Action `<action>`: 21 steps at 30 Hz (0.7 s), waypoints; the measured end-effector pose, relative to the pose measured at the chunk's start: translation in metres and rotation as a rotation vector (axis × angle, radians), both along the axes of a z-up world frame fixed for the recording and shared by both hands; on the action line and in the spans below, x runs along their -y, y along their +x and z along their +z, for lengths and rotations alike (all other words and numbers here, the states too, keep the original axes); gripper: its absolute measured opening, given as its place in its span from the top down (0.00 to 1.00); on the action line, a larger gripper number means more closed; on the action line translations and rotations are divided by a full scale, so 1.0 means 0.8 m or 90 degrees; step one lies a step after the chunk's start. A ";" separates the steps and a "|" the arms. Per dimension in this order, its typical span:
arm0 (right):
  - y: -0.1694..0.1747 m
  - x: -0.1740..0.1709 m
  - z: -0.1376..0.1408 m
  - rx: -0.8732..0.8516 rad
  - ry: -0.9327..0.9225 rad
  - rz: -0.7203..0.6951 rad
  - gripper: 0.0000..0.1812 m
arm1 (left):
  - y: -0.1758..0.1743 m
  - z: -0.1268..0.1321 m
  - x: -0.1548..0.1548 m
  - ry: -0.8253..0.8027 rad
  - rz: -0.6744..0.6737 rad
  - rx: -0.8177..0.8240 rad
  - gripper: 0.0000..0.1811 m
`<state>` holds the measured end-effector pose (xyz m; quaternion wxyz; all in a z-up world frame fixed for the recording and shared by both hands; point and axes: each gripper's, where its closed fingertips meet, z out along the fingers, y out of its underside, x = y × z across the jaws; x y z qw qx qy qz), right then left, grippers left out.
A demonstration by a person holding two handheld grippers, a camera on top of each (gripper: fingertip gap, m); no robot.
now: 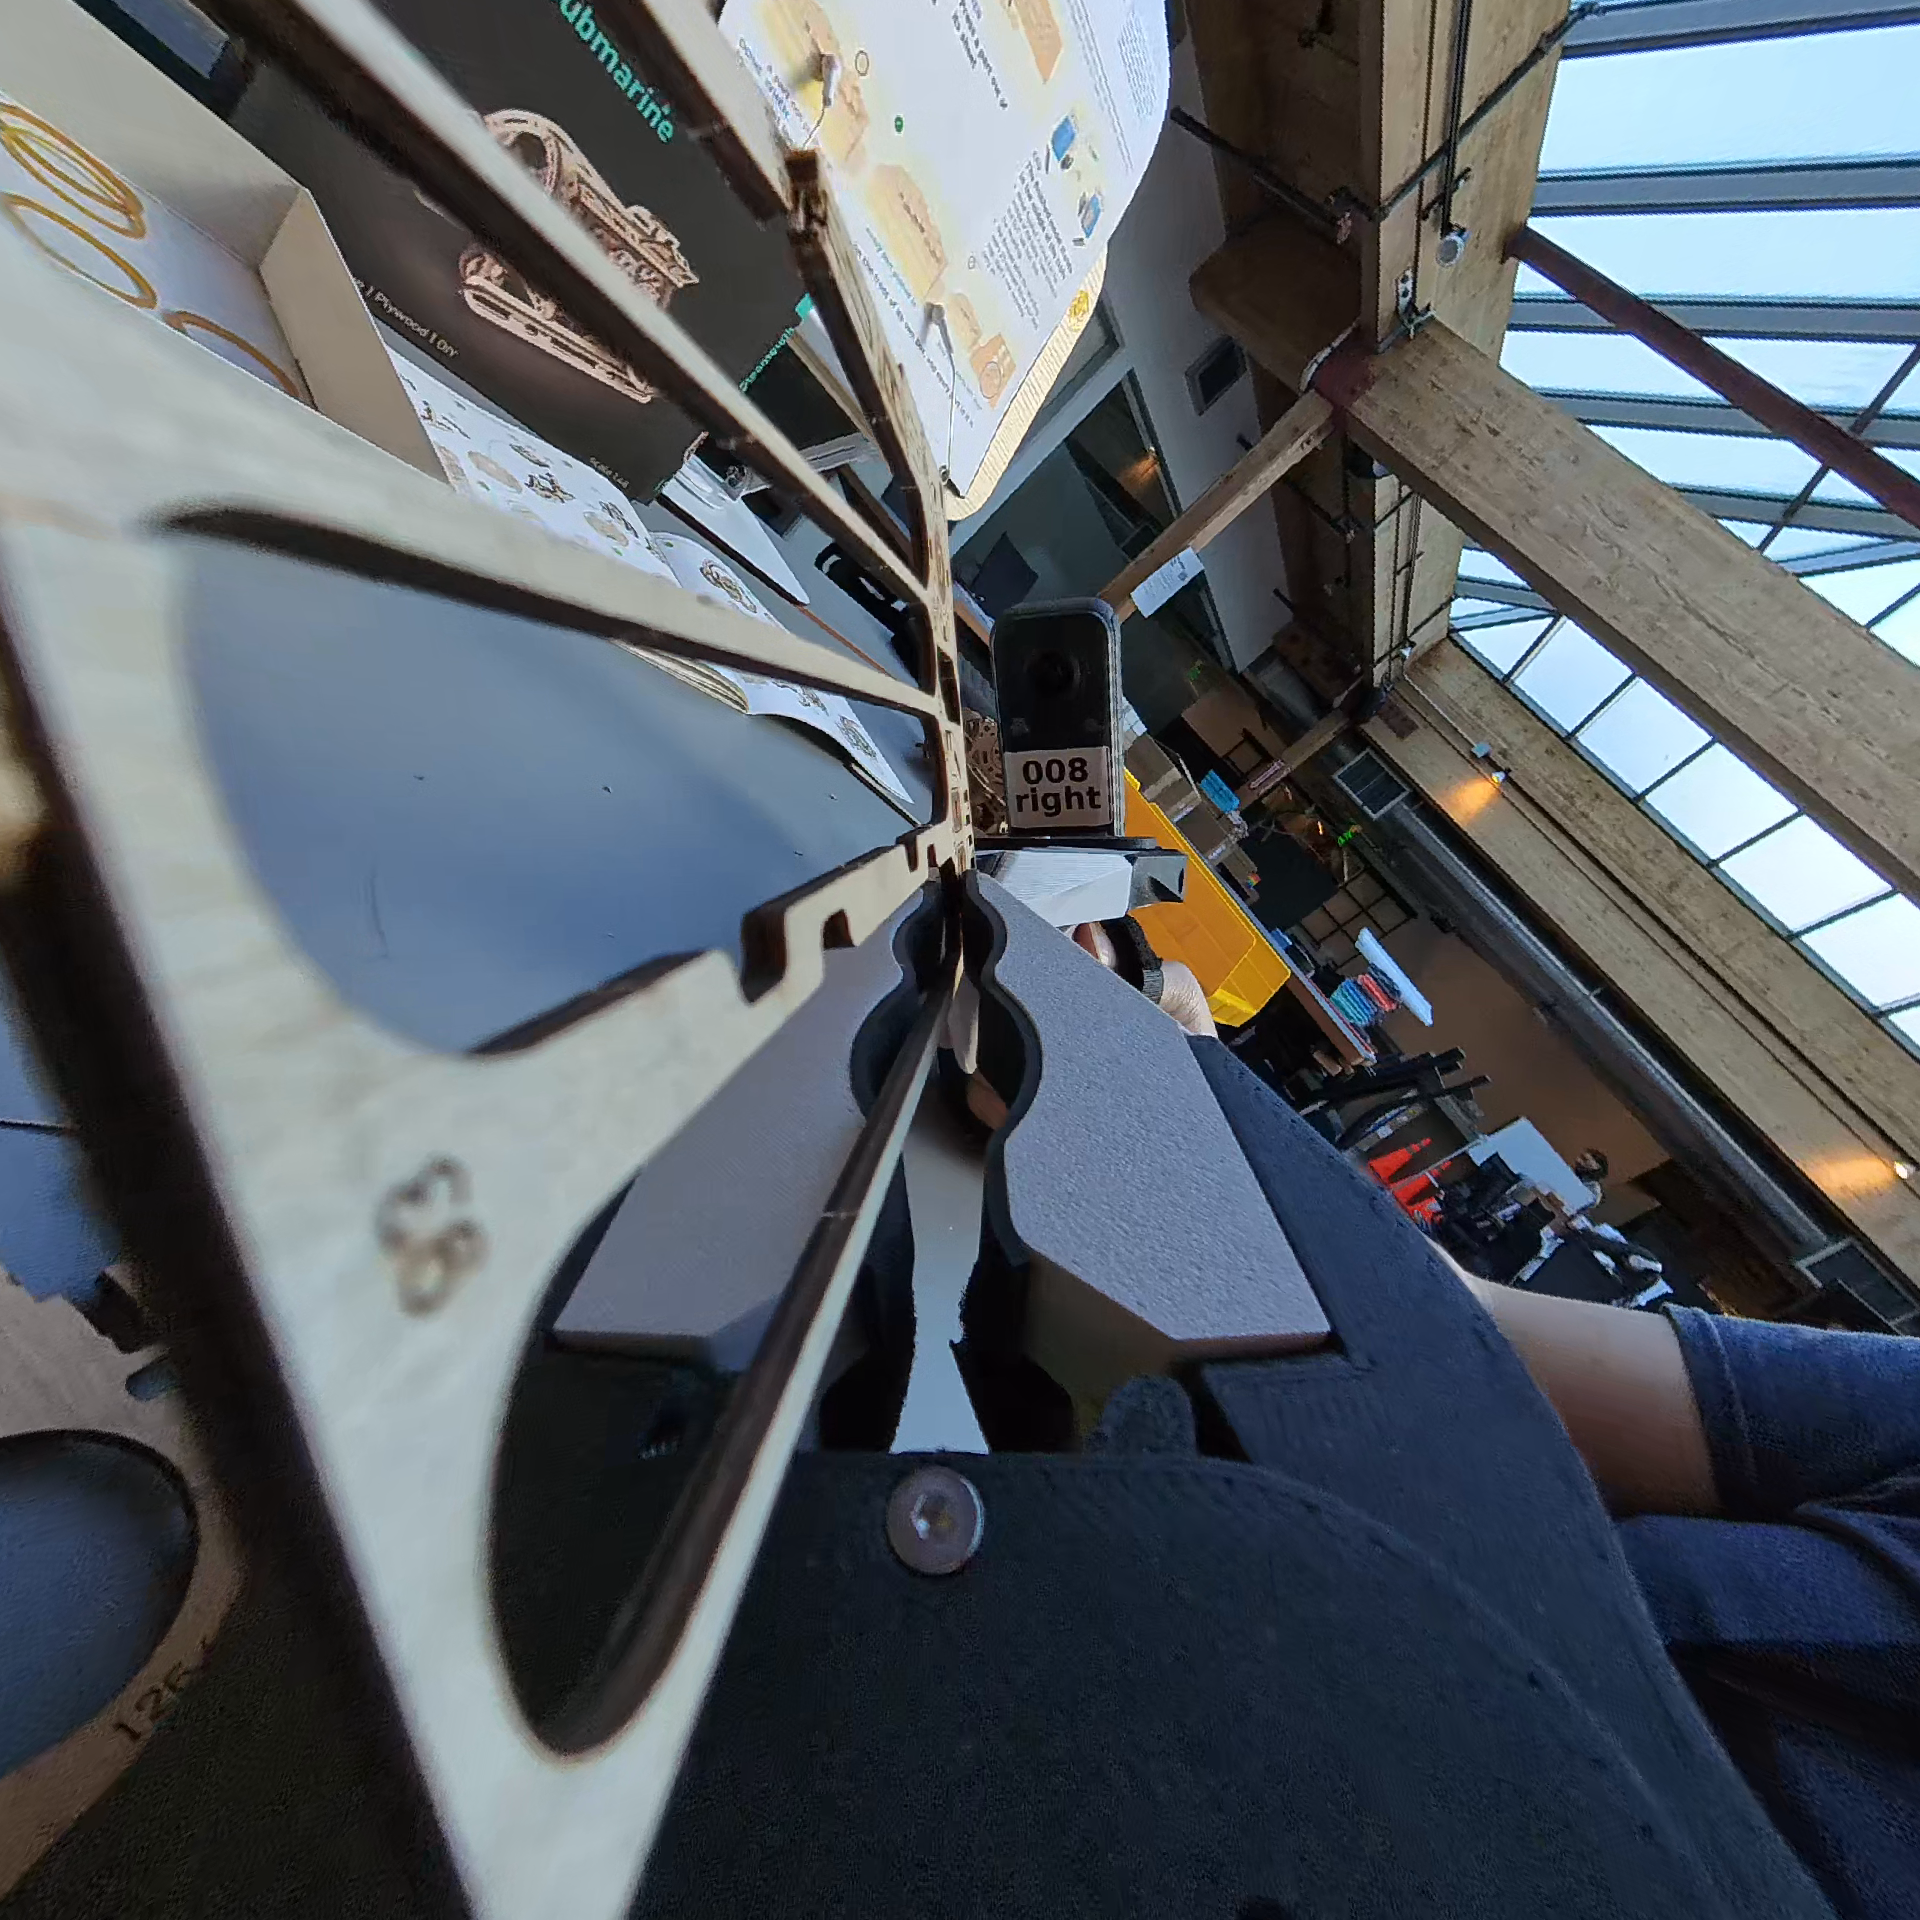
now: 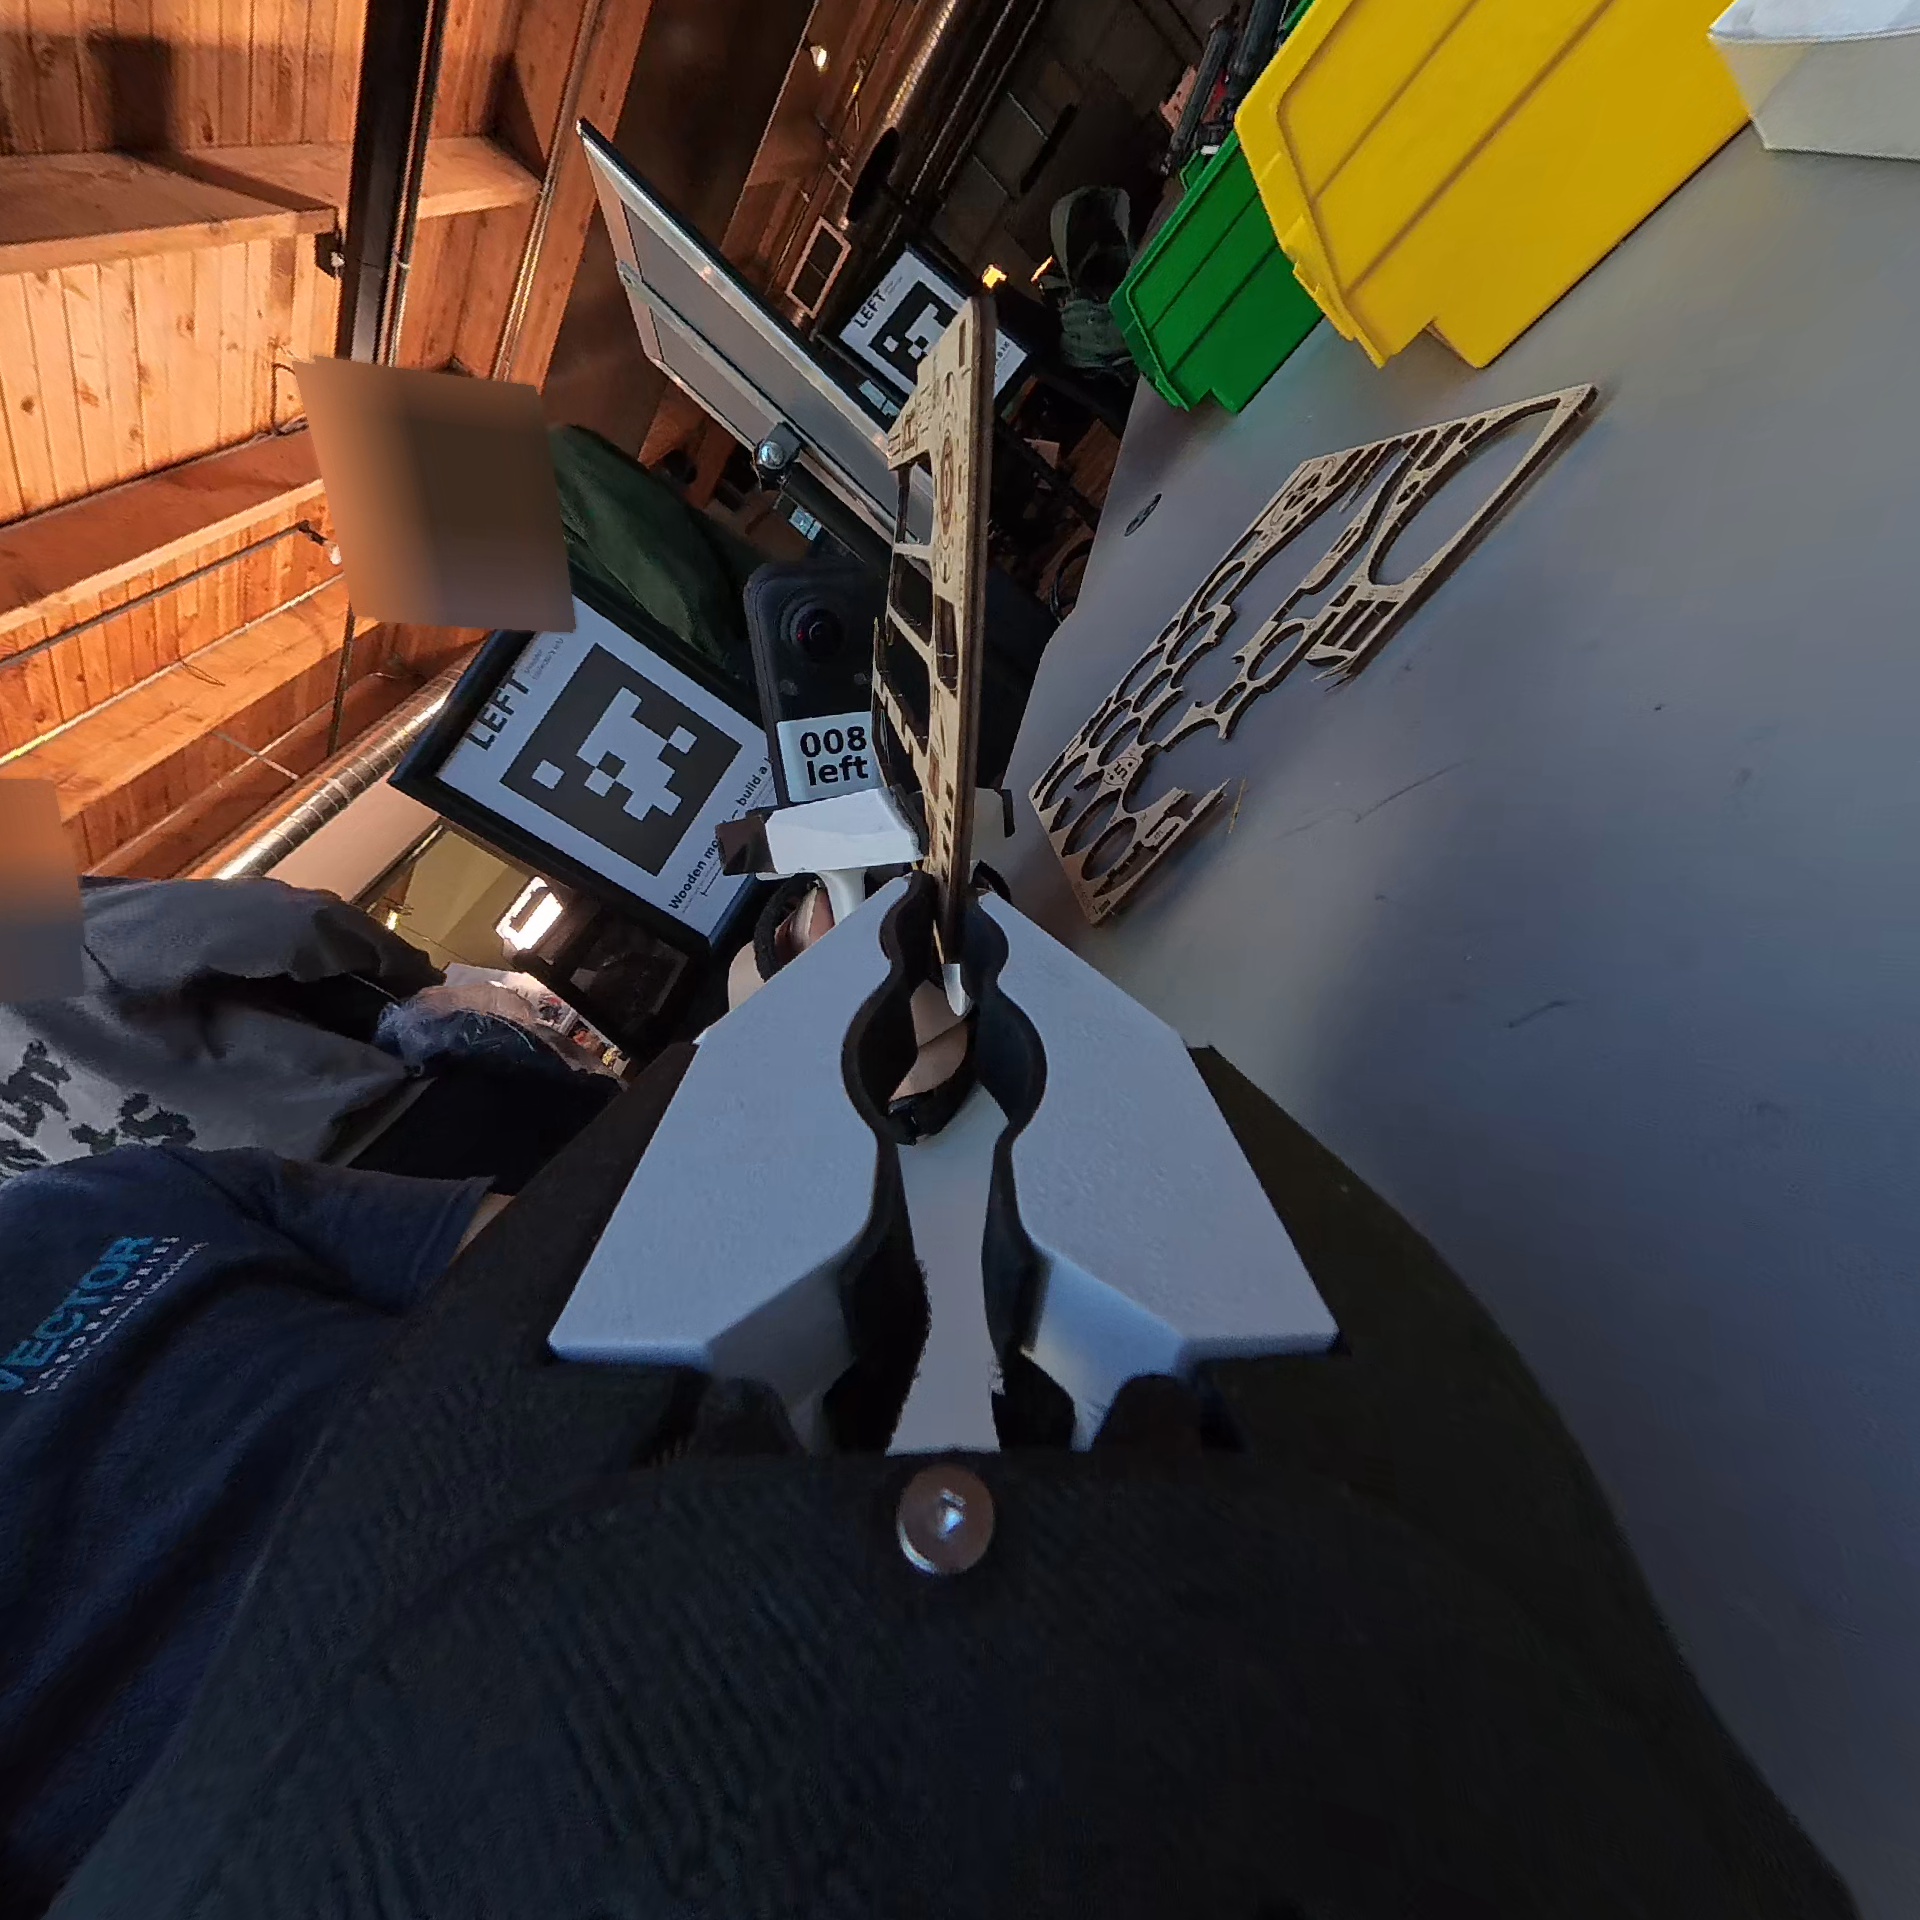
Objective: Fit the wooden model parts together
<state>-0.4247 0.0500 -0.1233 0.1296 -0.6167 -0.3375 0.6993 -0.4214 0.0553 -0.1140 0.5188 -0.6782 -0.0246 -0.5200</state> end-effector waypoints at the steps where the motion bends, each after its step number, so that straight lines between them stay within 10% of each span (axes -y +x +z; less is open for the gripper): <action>1: 0.000 -0.001 -0.001 0.003 0.001 -0.003 0.99 | 0.000 -0.001 -0.001 -0.002 0.003 -0.002 1.00; 21: 0.000 -0.006 0.003 -0.018 0.004 -0.024 0.97 | 0.002 0.002 -0.004 0.025 0.022 -0.049 1.00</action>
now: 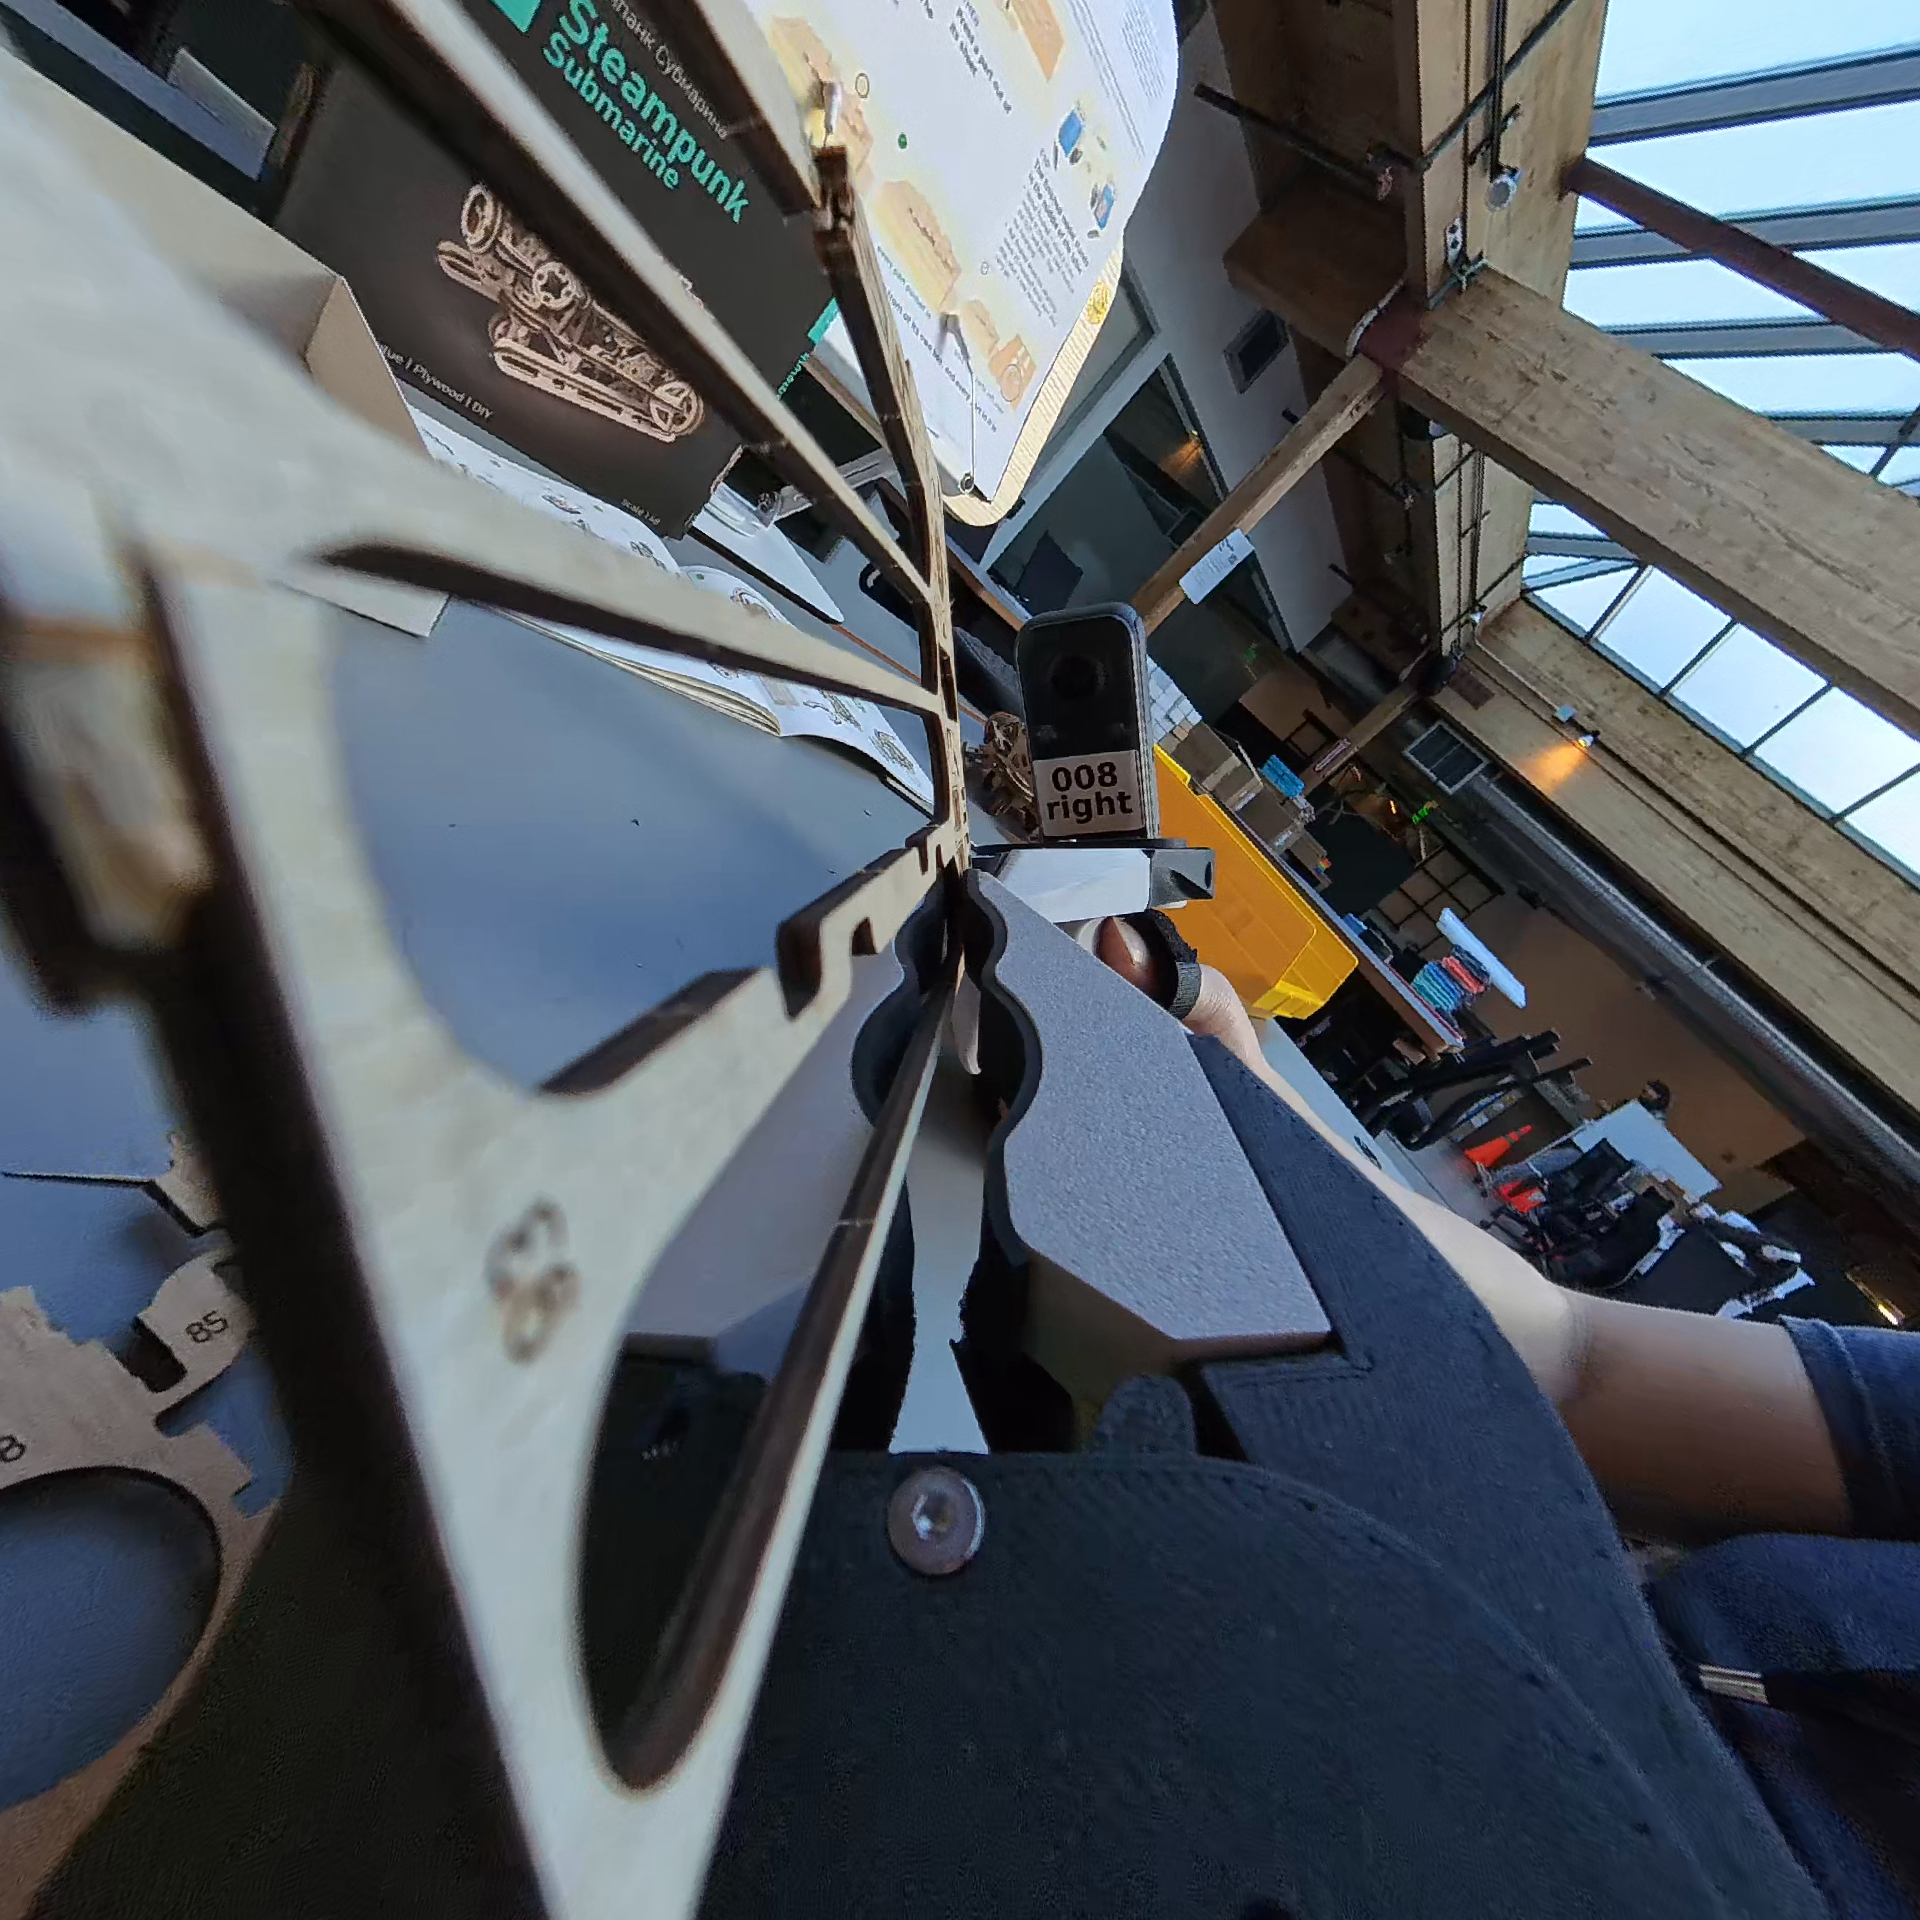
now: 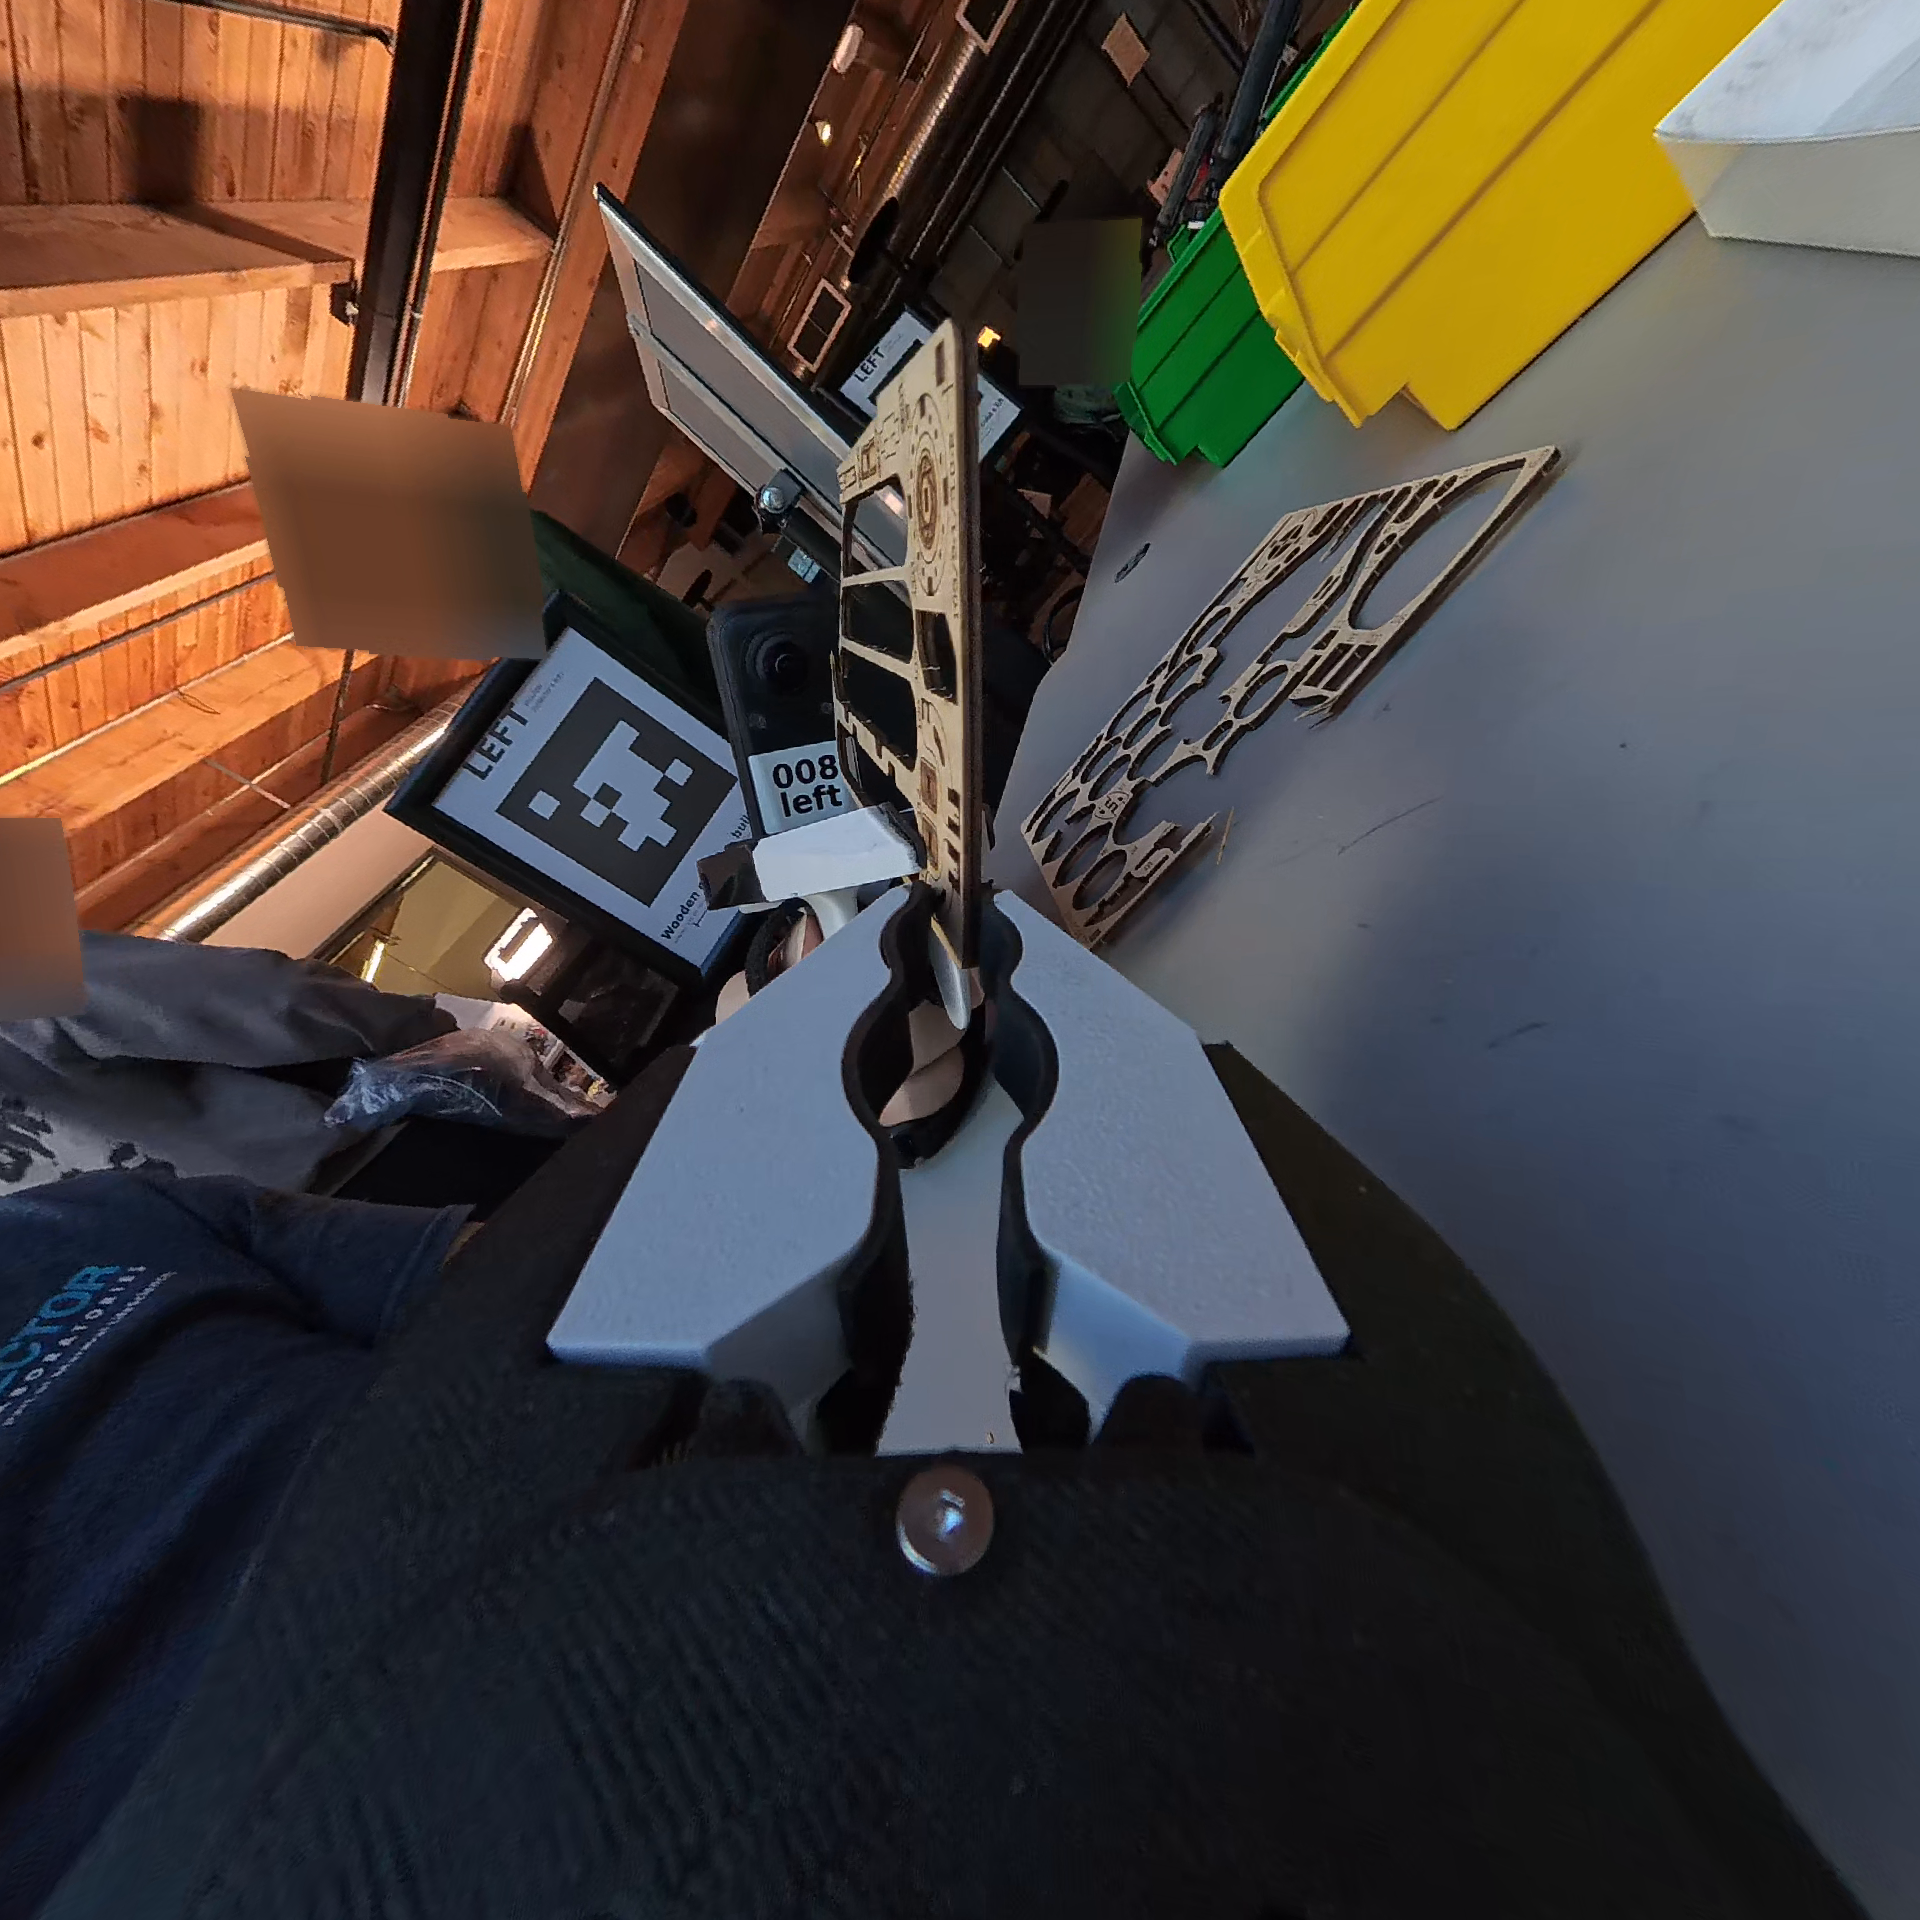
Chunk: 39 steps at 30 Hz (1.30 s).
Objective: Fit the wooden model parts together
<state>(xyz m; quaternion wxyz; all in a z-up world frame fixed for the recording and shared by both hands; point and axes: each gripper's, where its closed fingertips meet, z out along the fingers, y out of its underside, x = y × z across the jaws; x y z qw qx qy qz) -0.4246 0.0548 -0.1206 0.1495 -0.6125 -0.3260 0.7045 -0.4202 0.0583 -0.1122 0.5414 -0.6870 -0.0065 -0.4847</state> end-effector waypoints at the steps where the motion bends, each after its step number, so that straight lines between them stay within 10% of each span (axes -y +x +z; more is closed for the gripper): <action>1: 0.000 0.000 0.000 -0.001 -0.003 0.002 0.96 | 0.000 0.000 0.000 0.000 0.000 0.000 1.00; 39: 0.008 -0.011 0.005 -0.019 -0.006 -0.013 0.98 | -0.004 0.000 0.001 -0.004 0.004 0.013 1.00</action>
